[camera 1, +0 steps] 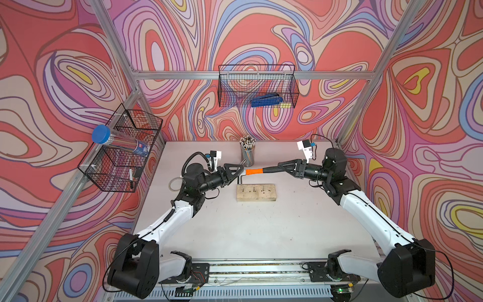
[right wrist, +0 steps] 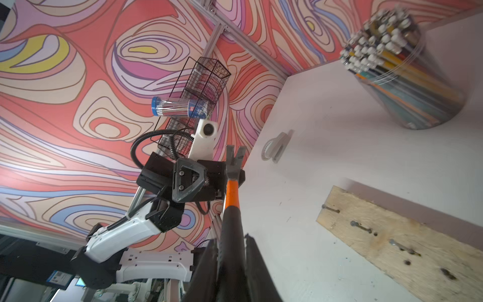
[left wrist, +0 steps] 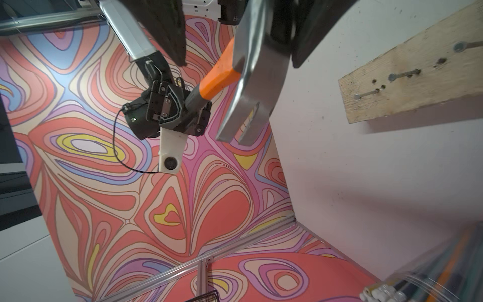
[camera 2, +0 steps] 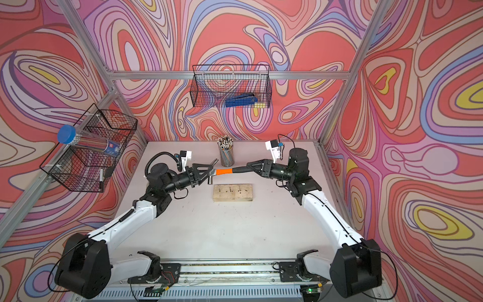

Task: Use a claw hammer to pull out a nail
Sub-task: Pick up the hammer at the center of the board, then adjust the mounting plate at the center of the board.

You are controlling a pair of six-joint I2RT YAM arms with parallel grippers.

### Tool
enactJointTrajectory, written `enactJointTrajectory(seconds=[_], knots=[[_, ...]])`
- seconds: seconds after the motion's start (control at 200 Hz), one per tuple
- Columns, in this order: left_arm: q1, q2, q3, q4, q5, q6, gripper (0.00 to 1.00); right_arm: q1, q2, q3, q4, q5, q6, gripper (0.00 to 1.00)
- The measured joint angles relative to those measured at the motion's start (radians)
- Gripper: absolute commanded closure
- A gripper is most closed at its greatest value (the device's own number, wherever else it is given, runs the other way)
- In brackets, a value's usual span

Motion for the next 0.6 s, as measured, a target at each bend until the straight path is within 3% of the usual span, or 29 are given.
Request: enactJointTrajectory(seconds=[0.215, 0.391, 0.601], knots=[[-0.001, -0.097, 0.108, -0.432, -0.172, 0.281, 0.38, -0.003, -0.008, 0.151, -0.403, 0.210, -0.201, 1.00], [-0.016, -0.094, 0.098, -0.625, -0.299, 0.376, 0.41, -0.005, -0.006, 0.278, -0.674, 0.350, -0.310, 1.00], [-0.093, -0.032, 0.098, -0.750, -0.439, 0.454, 0.42, -0.005, 0.016, 0.392, -0.866, 0.447, -0.381, 1.00]])
